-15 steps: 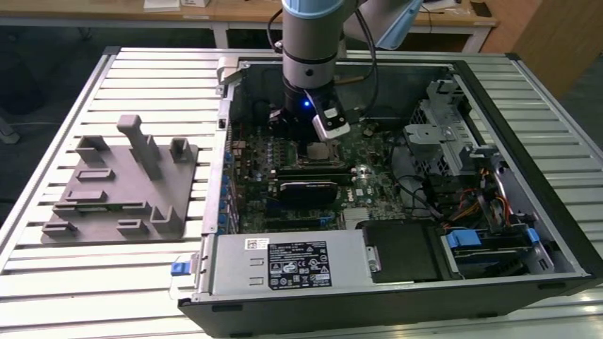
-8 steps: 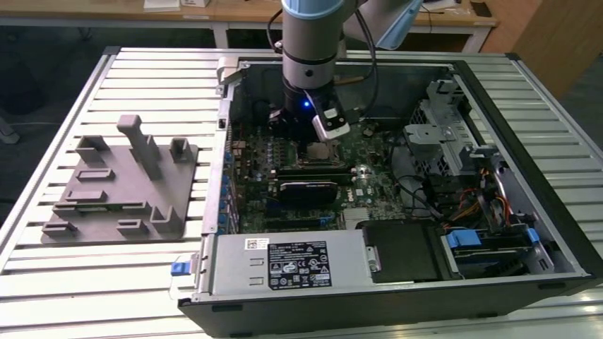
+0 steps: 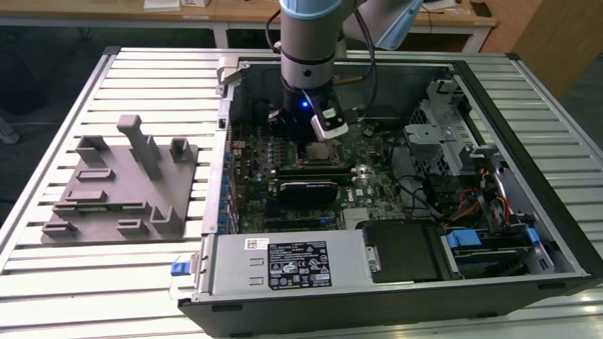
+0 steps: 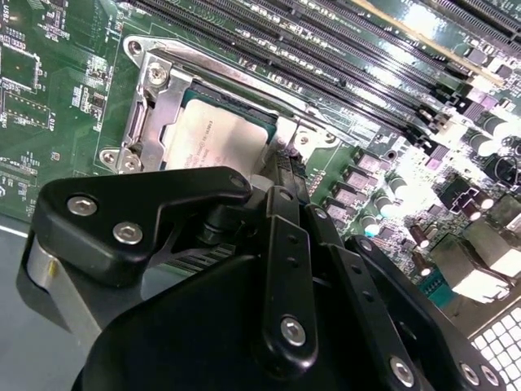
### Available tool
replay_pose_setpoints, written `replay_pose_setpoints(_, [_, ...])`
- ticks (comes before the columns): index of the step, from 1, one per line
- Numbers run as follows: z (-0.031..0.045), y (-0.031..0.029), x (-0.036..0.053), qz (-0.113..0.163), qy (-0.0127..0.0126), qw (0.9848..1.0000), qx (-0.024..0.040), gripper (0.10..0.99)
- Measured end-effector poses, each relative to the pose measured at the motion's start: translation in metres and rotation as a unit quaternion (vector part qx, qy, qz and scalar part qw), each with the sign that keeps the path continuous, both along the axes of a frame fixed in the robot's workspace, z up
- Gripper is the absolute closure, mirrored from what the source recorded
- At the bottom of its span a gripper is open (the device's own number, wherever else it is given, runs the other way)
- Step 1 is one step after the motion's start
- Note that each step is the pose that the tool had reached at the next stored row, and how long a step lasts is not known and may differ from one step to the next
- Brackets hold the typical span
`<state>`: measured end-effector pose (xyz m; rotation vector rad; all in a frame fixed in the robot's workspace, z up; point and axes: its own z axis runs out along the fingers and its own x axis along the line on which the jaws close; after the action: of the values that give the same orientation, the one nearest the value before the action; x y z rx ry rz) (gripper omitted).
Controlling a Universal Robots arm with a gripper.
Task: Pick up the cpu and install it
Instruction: 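Close the cpu cover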
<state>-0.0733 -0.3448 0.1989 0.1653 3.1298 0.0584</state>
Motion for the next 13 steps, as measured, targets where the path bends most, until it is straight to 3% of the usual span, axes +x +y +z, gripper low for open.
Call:
replay_pose_setpoints(9, [0.0133,0.0,0.0,0.0,-0.0001,1.0,0.0,0.98])
replay_pose_setpoints(13, [0.0139,0.0001,0.0,0.0,-0.0002,1.0,0.0002,0.98])
